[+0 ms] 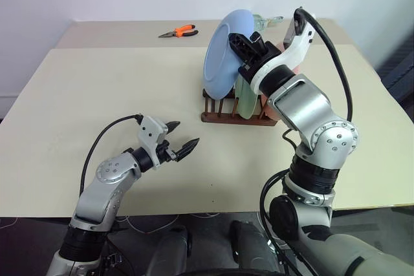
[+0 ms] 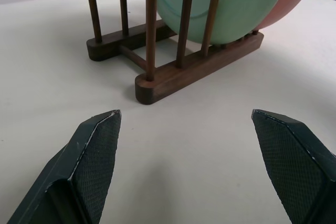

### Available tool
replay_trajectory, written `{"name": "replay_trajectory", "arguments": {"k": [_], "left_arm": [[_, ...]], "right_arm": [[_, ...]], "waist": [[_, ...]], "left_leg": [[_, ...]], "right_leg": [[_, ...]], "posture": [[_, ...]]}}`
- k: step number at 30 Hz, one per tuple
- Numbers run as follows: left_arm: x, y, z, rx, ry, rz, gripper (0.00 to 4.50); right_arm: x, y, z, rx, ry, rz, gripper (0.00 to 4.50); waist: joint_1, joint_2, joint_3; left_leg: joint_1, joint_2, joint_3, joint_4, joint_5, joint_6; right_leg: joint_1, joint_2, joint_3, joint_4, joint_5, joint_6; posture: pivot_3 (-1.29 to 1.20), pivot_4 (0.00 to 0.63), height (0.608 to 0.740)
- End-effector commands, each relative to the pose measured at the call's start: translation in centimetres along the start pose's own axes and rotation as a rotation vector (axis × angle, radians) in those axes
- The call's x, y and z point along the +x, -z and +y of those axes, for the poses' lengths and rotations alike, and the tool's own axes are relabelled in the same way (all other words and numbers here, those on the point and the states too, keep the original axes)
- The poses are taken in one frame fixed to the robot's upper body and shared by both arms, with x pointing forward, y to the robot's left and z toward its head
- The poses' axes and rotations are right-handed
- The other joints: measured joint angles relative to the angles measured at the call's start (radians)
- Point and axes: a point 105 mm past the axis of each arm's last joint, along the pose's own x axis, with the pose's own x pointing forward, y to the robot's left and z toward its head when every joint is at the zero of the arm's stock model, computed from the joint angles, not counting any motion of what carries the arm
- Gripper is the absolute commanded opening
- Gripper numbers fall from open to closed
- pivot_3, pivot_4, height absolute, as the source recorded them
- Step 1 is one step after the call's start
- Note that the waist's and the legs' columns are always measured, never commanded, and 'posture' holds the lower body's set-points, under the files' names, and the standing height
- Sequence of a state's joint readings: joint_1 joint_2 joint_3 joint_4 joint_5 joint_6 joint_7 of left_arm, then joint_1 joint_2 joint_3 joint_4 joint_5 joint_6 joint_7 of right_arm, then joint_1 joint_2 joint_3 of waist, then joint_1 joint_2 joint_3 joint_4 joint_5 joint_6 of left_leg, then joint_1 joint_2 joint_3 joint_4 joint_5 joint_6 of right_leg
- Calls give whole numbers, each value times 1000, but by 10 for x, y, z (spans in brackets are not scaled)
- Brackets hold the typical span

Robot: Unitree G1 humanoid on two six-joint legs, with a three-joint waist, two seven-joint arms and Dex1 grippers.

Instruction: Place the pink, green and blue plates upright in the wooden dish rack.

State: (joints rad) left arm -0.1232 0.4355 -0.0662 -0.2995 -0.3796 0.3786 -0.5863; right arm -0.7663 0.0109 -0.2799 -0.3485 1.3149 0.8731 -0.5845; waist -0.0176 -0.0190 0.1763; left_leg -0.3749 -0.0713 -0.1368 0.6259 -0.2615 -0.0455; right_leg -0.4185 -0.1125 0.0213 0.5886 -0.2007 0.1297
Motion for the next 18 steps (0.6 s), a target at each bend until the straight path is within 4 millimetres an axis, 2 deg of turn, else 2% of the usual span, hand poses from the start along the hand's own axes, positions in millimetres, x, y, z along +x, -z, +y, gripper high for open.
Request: {"name": "replay_trajectory", "arguments": {"k": [1,9,18], "left_arm": [[0,-12,-4,33,14,-35,4080],[3,-13,-6,36,38,-36,4080],[4,-14,-7,49,39,-38,4080]], "right_arm": [[-4,-11,14,-4,-38,-43,0],[-4,-9,11,8,-5,-36,0],[22,-1,0,-3,59,30,0]], "waist": [[0,0,0],[0,1,0],[-1,1,1]], "left_leg": [[0,0,0,0,0,0],[0,0,0,0,0,0],[0,0,0,0,0,0]], "right_leg": [[0,0,0,0,0,0],[0,0,0,0,0,0],[0,0,0,0,0,-1]], "posture": [[0,150,740],[0,150,740],[0,150,740]]}}
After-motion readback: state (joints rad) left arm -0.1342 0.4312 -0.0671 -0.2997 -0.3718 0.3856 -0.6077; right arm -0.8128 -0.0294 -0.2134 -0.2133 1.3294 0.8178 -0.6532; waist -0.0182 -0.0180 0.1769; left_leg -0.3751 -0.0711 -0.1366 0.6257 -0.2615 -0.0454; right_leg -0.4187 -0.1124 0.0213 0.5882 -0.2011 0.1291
